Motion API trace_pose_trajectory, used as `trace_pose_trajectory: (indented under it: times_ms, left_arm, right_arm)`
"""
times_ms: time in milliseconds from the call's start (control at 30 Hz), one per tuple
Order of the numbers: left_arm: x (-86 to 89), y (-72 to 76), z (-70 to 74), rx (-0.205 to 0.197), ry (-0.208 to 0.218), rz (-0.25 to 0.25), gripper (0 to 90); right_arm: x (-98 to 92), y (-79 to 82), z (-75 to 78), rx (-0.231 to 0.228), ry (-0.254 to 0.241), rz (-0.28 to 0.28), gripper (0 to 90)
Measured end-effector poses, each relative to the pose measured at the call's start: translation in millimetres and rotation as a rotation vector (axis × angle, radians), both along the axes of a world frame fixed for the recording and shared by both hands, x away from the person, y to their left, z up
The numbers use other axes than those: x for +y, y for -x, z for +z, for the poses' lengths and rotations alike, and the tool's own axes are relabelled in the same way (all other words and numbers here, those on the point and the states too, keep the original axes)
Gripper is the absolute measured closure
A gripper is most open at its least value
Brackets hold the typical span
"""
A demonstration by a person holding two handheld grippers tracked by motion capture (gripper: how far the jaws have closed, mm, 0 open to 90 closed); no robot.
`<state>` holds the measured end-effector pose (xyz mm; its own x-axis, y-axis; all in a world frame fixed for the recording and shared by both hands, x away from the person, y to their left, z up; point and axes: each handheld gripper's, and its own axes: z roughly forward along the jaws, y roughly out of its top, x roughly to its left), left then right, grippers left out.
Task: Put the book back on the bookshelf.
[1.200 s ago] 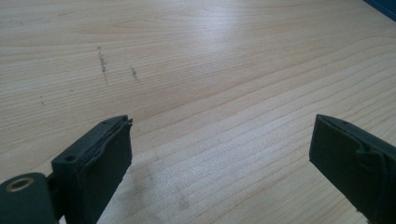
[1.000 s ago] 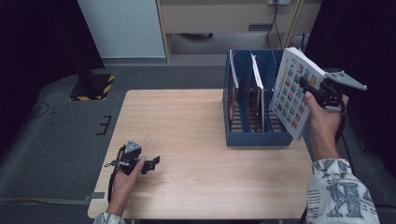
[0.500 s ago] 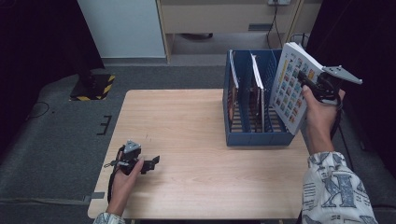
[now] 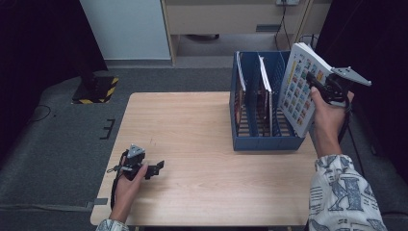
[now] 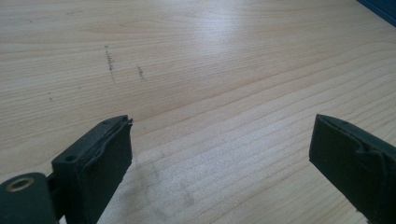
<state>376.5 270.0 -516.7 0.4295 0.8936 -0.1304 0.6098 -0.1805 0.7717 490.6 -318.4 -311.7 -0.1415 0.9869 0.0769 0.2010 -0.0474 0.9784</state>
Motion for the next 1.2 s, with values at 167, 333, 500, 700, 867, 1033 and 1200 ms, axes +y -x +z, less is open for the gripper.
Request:
trace_pose_trajectory:
  times_ms: [167,333,500,700,867,1033,1200]
  left_arm:
    - [-0.4,-0.1,-0.1,0.001,-0.002,0.0,5.3]
    - [-0.5,-0.3,-0.6,0.003,-0.005,-0.001,5.3]
    - [-0.7,-0.1,0.0,-0.002,-0.008,-0.002,5.3]
    - [-0.5,-0.3,-0.4,-0.001,-0.008,0.0,5.3]
    - [-1.0,-0.2,-0.2,-0.002,-0.01,-0.003,5.3]
    - [-0.2,-0.4,-0.4,-0.001,-0.008,0.0,5.3]
    - [-0.3,0.0,-0.4,-0.001,-0.012,-0.004,5.3]
  right_arm:
    - [-0.6,-1.3,0.9,-0.006,-0.003,-0.007,73.9]
    - [0.6,-3.3,0.7,-0.011,-0.011,-0.009,73.9]
    - [2.4,-5.7,-0.1,-0.019,-0.016,-0.008,73.9]
    - [5.9,-8.5,-2.2,-0.024,-0.014,-0.008,73.8]
    - [7.6,-11.6,-5.3,-0.034,-0.023,-0.009,73.8]
    - [8.8,-14.0,-9.5,-0.034,-0.029,-0.01,73.8]
    - [11.2,-16.9,-17.4,-0.045,-0.037,-0.018,73.8]
